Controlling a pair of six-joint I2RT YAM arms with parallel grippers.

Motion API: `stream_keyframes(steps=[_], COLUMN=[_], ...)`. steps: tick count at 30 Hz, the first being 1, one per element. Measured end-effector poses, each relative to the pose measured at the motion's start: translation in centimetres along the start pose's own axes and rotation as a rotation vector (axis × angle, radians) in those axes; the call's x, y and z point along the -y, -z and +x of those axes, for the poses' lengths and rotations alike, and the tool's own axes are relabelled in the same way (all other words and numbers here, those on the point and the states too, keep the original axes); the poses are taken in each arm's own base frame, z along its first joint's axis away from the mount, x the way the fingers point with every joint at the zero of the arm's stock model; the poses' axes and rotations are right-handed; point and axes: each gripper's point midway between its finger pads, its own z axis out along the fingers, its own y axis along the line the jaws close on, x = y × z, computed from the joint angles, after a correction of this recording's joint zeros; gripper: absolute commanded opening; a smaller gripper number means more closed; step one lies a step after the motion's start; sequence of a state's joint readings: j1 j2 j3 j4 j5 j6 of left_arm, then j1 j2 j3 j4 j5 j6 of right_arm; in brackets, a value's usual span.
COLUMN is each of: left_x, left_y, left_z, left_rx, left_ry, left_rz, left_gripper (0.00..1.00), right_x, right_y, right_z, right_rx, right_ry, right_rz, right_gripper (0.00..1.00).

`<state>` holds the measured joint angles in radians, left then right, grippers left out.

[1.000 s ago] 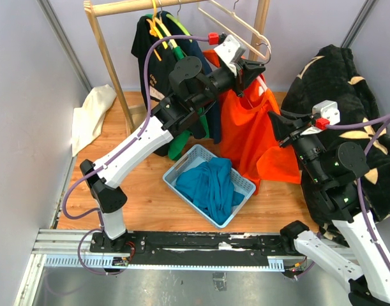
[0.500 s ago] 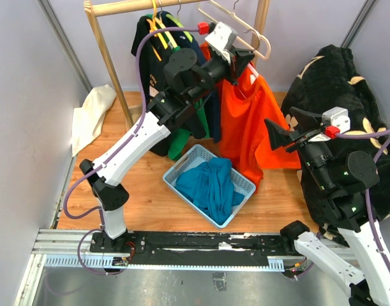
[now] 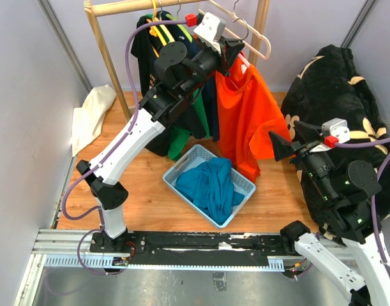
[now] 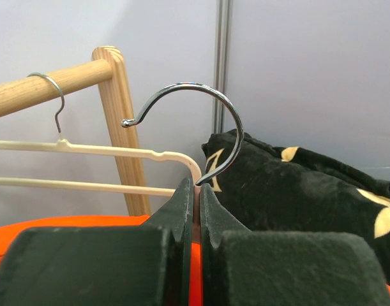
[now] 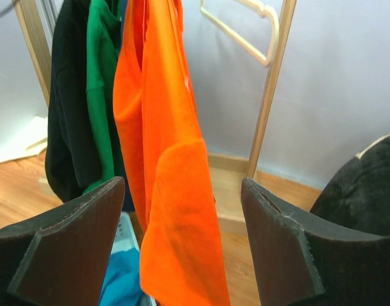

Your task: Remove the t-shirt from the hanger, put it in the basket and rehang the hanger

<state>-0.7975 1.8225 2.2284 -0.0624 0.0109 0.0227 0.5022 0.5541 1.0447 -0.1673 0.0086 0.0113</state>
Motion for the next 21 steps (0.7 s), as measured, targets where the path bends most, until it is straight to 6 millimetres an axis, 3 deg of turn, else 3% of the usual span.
stream_keyframes(steps=[6,10,21], left_x=[-0.5,-0.6,-0.6], left_y=[0.0,0.0,0.1], left_z=[0.0,0.0,-0.2], left_rx=[-0.001,-0.001,0.003], left_ry=[-0.003,-0.003,-0.003], left_rz=[-0.010,-0.012,-0.012], left_gripper=[0.00,0.00,0.01], right_x=[0.3,0.4,1.2], right_y=[1.3,1.5,1.7], right_z=[2.9,4.3,5.9], right_rx=[-0.078,-0.117,-0.167], right_ry=[0.004,0.007,0.015], right_rz=[0.017,0.025,0.074], right_gripper=[0.67,0.57,0.12])
